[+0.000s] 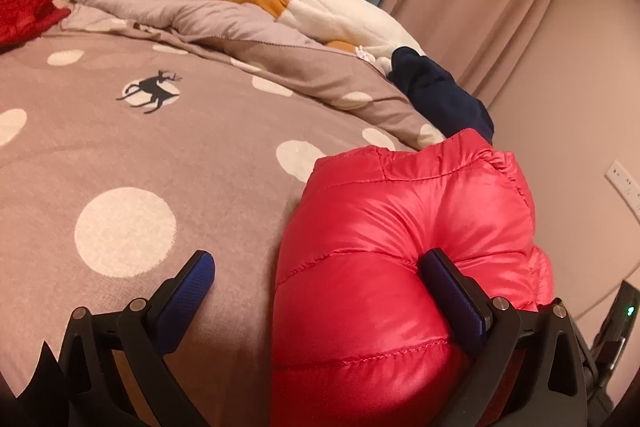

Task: Fold large clothes

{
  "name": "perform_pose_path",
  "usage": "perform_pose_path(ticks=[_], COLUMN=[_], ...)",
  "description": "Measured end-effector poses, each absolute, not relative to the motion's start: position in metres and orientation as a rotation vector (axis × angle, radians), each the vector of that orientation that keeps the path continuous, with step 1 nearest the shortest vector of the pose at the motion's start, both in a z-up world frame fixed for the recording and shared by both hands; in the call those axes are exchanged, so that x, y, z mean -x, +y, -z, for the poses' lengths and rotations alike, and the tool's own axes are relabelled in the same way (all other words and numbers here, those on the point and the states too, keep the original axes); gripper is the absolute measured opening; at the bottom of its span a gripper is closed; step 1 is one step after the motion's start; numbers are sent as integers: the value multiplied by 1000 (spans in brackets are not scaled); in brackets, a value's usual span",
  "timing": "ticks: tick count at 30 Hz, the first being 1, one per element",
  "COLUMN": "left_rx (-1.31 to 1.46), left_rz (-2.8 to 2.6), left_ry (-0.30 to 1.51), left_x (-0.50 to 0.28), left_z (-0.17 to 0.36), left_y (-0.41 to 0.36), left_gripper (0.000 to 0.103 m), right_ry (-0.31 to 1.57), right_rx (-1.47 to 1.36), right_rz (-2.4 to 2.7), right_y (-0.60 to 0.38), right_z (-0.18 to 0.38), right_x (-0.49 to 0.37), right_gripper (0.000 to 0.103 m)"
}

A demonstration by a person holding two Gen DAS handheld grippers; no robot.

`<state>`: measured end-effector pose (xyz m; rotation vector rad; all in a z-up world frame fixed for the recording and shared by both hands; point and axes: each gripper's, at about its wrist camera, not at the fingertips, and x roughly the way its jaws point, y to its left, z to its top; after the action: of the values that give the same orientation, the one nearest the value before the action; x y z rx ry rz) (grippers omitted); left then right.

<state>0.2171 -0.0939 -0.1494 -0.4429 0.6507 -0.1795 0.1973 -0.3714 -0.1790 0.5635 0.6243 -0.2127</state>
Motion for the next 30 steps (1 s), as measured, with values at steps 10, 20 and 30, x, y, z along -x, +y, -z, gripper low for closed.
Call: perform_pose_path(ticks=[10,20,30], left_rx=[442,327,589], left_rz=[180,103,258], left_ry=[657,631,814], left_x=[-217,-207,-186], left_z=[153,140,135], left_y=[-94,-100,-44], left_gripper=[103,103,103], right_ry=[641,622,608], right_rx=[-521,-539,-702], right_rz=[251,241,144], right_y=[-368,-371,-382], right_z=[180,182,173], right_x=[-200,-196,-174], right_gripper=[101,101,103])
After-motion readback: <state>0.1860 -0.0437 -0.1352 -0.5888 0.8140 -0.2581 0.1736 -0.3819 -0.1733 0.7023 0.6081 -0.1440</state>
